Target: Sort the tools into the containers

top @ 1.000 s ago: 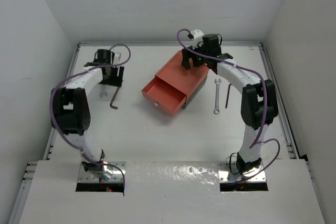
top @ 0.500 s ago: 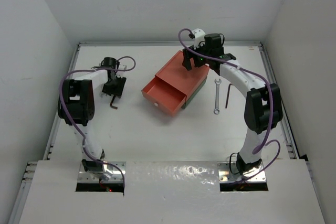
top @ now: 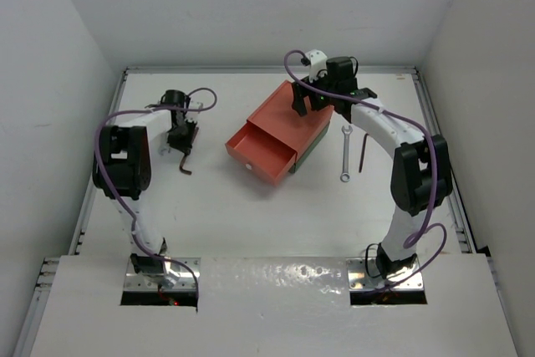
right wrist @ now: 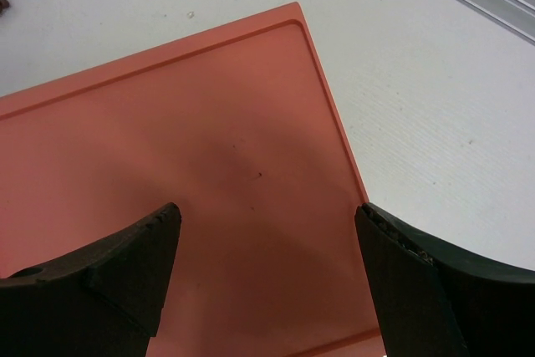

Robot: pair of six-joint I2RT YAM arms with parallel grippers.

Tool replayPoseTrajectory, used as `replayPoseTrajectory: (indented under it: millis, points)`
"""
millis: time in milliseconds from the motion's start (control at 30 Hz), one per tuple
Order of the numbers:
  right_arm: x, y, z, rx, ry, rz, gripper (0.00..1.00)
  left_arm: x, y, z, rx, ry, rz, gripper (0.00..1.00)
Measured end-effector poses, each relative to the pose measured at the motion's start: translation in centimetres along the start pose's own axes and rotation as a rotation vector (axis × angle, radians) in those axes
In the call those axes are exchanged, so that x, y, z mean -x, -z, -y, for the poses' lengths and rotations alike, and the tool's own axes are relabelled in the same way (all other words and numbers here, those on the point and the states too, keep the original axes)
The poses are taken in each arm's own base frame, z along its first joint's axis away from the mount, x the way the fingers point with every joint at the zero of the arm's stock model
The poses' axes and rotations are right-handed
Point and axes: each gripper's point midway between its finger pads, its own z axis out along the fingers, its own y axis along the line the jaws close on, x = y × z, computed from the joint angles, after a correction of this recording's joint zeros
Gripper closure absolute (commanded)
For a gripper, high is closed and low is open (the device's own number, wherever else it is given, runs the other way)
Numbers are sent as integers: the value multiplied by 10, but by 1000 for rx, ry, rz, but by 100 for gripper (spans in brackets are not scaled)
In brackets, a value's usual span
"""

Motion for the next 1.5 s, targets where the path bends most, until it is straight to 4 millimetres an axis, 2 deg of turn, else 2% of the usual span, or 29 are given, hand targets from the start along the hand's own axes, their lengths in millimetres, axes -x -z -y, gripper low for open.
replayPoseTrajectory:
  millis: [100, 167, 267, 367, 467, 533, 633, 700, 767, 800, 867, 1033, 1100, 1167, 1267, 1500]
  points:
    - [-3, 0, 0, 1, -1, -4, 16, 5, 8, 0, -2, -1, 19, 100]
    - [-4, -1, -1, 1, -4, -5, 15, 19, 22, 0, -2, -3, 59, 100]
    - [-6, -2, -1, -2, -10, -5, 15, 60, 55, 1, -5, -19, 188, 100]
    - [-6, -2, 2, -19, -21, -5, 15, 113, 109, 11, -4, -52, 384, 100]
    - [-5, -2, 3, -28, -34, 0, 15, 154, 161, 47, -36, -119, 568, 100]
    - [-4, -3, 4, -30, -40, 5, 15, 169, 191, 89, -93, -193, 667, 100]
    - [-3, -3, 4, -35, -49, 7, 15, 173, 217, 159, -230, -306, 735, 100]
    - [-3, -3, 5, -38, -52, 7, 15, 166, 220, 200, -316, -385, 733, 100]
    - [-3, -3, 5, -43, -53, 9, 15, 158, 216, 221, -353, -452, 714, 100]
    - [-3, -3, 6, -44, -53, 9, 15, 155, 211, 225, -358, -477, 700, 100]
    - [-3, -4, 6, -47, -53, 10, 15, 151, 203, 227, -356, -536, 681, 100]
    - [-3, -6, 8, -59, -66, 35, 14, 146, 201, 224, -353, -691, 724, 100]
    - [-2, -6, 10, -67, -88, 49, 14, 134, 198, 226, -371, -755, 753, 100]
    - [-2, -5, 12, -73, -115, 64, 15, 114, 191, 229, -403, -814, 751, 100]
    - [0, -4, 15, -76, -153, 83, 15, 97, 181, 234, -440, -878, 754, 100]
    - [-5, -6, 17, -80, -190, 87, 15, 82, 163, 240, -461, -1005, 769, 100]
